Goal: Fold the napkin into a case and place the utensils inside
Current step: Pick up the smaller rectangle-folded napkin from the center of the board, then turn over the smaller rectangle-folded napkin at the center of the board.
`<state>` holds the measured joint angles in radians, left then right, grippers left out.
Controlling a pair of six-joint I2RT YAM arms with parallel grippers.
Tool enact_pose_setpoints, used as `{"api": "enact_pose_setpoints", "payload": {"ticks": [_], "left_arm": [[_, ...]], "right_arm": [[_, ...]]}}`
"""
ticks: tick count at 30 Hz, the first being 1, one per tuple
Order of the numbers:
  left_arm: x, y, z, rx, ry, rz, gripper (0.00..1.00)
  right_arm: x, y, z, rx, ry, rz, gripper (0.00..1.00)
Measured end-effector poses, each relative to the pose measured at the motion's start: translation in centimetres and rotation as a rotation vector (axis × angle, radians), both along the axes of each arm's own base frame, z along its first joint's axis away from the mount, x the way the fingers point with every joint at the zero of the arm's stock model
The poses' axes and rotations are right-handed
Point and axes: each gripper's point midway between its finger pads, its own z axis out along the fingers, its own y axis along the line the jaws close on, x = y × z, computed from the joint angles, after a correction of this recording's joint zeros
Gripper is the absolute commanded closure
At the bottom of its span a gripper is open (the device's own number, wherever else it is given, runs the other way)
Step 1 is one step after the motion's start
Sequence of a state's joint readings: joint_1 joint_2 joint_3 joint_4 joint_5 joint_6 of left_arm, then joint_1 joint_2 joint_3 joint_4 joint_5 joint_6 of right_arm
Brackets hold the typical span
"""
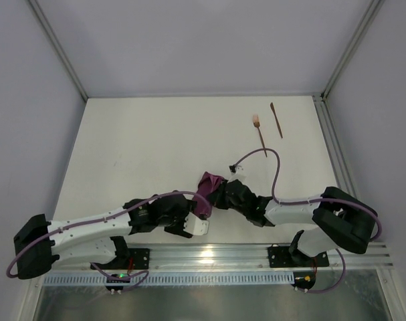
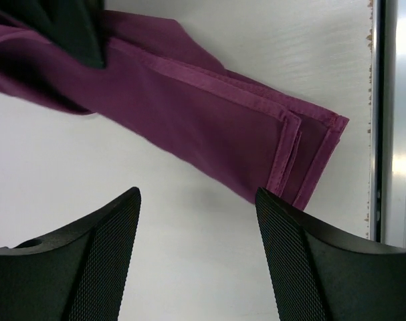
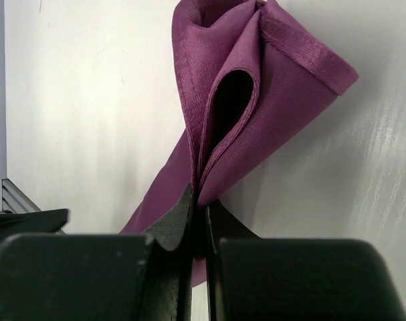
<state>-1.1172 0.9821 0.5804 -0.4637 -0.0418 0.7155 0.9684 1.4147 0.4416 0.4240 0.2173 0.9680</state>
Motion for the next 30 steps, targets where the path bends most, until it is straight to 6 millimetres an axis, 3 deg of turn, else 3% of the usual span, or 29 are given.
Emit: {"api": "enact_pose_setpoints", "payload": {"ticks": [4, 7, 15, 19, 24, 30], "left_arm": [[-0.4, -0.6, -2.9, 0.067, 0.068, -0.017, 0.25], [-0.2, -1.5, -3.7, 0.055, 0.077, -0.014, 0.25], [-0.5, -2.7, -2.8, -0.024, 0.087, -0.031, 0.26], [-0.1, -2.3, 0.2, -0.108, 0.020, -0.010, 0.26], [3.0, -0.3, 3.5, -0.138, -0.101, 0.130, 0.24], [6.4, 4.1, 4.9, -0.090, -0.208, 0.335, 0.23]], "right_arm": [[-0.1, 0.1, -0.6, -0.008, 0.009, 0.006, 0.96], [-0.2, 0.3, -1.3, -0.011, 0.021, 0.013, 0.96], [-0.8, -1.5, -2.4, -0.052, 0.037, -0.002, 0.96], [0.0, -3.0, -0.7, -0.132, 0.012, -0.005, 0.96], [2.2, -7.8, 2.2, -0.280, -0.013, -0.053, 0.96], [2.8, -15.1, 3.3, -0.575, 0.074, -0.093, 0.96]]}}
